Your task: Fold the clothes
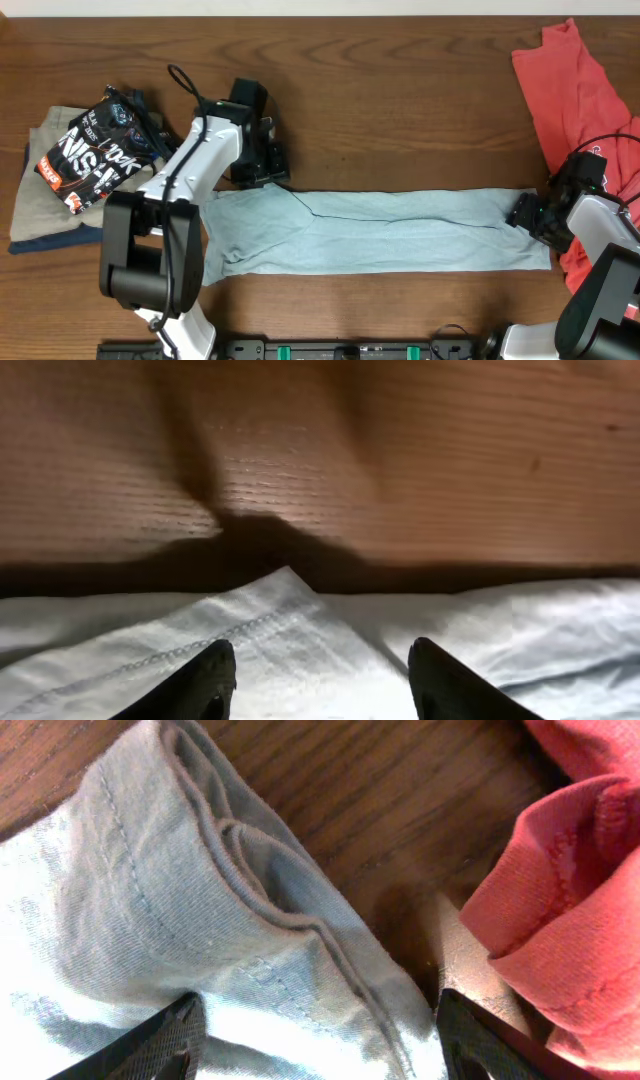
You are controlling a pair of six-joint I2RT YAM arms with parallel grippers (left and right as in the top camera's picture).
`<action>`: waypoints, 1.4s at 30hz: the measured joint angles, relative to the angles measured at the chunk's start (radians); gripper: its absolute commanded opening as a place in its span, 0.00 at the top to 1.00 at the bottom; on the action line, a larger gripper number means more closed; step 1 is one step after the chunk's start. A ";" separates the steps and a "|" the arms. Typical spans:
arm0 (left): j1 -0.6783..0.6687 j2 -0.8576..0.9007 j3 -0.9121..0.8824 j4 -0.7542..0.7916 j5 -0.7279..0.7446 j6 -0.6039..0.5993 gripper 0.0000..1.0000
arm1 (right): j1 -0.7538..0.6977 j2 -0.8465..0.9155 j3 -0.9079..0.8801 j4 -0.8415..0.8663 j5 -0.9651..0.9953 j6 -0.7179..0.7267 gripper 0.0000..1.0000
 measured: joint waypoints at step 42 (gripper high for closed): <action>-0.263 0.058 -0.025 -0.266 0.076 -0.050 0.69 | 0.000 0.000 0.000 -0.002 0.001 0.000 0.26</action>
